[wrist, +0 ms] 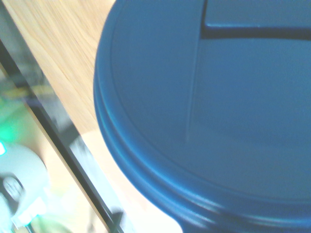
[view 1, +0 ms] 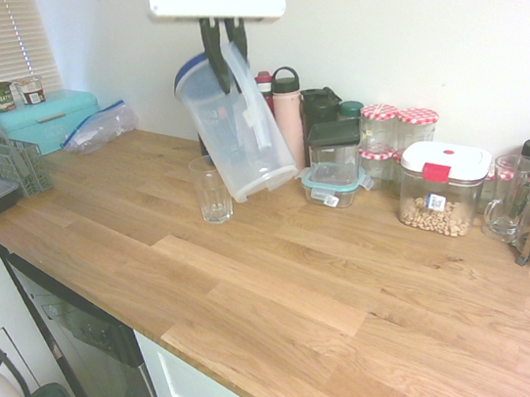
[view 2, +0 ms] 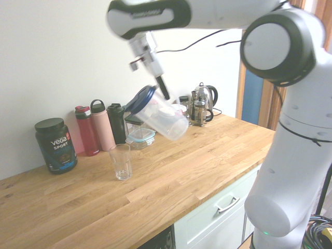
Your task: Pour me some water
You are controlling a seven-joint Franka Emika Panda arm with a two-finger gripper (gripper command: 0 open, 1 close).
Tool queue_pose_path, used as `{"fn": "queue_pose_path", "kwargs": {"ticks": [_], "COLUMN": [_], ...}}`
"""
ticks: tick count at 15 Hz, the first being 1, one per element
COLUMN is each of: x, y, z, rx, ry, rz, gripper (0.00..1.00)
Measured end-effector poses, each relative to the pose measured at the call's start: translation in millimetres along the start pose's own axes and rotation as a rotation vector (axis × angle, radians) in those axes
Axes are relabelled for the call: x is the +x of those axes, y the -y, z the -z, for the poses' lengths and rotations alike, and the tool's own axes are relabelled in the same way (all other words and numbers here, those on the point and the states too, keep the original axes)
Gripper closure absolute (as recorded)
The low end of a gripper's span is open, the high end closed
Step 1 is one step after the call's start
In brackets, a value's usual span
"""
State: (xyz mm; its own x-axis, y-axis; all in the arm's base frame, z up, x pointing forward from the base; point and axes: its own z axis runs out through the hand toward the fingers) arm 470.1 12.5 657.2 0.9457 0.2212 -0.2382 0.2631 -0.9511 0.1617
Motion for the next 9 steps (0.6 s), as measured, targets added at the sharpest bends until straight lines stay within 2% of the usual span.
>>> {"fn": "queue_pose_path", "kwargs": {"ticks": [2,4,7,9], "x": [-18,-8,-4,-30], "y": [-20,-30,-71,-109], "z": [6,0,-37,-65], "rx": [0.109,0.192,0.277,0.333], "ry": [-0.049,-0.09,-0.131,-0.15], "rz": [-0.074,-0.166,-0.3,-0.402], "gripper": [1.0,1.0,1.0,1.0]}}
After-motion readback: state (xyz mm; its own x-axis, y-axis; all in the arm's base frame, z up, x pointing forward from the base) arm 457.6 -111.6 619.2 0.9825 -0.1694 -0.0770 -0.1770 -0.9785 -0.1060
